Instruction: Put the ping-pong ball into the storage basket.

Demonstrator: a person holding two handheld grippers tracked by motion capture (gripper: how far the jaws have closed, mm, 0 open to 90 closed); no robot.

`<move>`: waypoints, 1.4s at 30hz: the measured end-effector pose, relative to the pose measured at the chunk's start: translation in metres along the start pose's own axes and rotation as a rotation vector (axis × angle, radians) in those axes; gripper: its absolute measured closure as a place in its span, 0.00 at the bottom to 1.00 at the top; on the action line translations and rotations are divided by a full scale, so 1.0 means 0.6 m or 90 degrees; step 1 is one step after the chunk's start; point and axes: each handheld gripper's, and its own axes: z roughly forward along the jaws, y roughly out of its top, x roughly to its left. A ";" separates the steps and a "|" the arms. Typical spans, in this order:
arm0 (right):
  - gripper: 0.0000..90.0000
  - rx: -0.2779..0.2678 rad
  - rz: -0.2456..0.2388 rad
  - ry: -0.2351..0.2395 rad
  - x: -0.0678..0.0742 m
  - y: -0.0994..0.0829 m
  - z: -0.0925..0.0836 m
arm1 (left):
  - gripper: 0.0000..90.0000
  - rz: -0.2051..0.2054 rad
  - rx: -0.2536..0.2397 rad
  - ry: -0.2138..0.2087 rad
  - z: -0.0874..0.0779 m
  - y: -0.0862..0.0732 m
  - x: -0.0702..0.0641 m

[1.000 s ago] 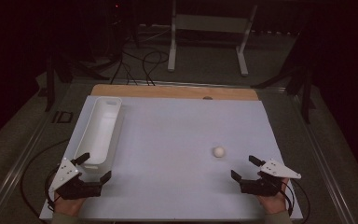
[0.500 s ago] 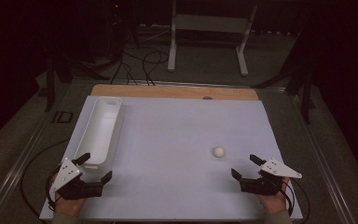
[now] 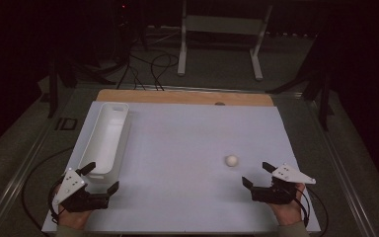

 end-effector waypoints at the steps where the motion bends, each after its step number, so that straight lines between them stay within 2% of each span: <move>1: 0.08 0.000 0.002 -0.001 0.000 0.002 0.001 | 0.00 0.001 0.000 0.000 0.000 0.000 0.000; 8: 0.08 0.008 -0.001 -0.002 0.002 0.008 0.009 | 0.00 0.002 -0.001 0.000 -0.001 0.000 0.000; 17: 0.08 0.036 -0.008 0.008 0.005 0.026 0.022 | 0.00 0.007 0.002 -0.001 0.000 -0.001 -0.001; 42: 0.08 0.084 -0.023 -0.008 0.006 0.059 0.048 | 0.00 0.013 0.003 -0.004 0.001 -0.001 -0.004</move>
